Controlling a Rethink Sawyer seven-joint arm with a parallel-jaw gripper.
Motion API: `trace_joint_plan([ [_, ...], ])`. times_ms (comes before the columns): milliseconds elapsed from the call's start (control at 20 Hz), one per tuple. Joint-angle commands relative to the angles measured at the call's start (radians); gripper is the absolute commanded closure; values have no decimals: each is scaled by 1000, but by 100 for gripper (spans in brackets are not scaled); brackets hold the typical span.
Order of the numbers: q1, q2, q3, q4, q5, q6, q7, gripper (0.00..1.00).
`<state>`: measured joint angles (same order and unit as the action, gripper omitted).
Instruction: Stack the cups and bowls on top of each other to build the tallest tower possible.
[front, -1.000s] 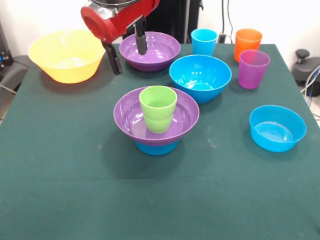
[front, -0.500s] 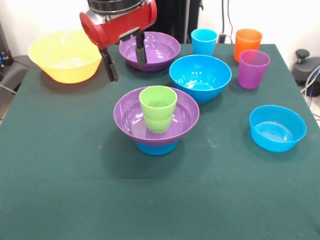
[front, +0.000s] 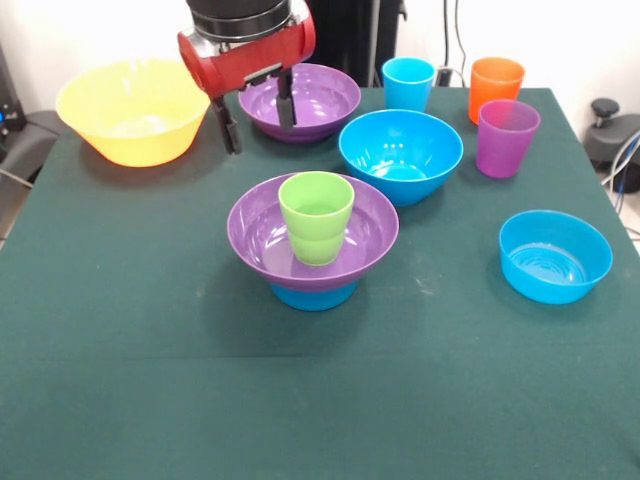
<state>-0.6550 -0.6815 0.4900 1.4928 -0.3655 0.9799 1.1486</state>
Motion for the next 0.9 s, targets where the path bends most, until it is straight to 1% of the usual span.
trace_joint_plan([
  [50,-7,-43,-63,199,16,-133,193,0],
  [150,-9,-52,-73,224,12,-149,201,0],
  [350,-28,-47,-79,287,6,-244,223,0],
  [500,-63,-54,-62,357,21,-317,220,0],
  [900,-141,-72,-23,516,23,-485,232,0],
])
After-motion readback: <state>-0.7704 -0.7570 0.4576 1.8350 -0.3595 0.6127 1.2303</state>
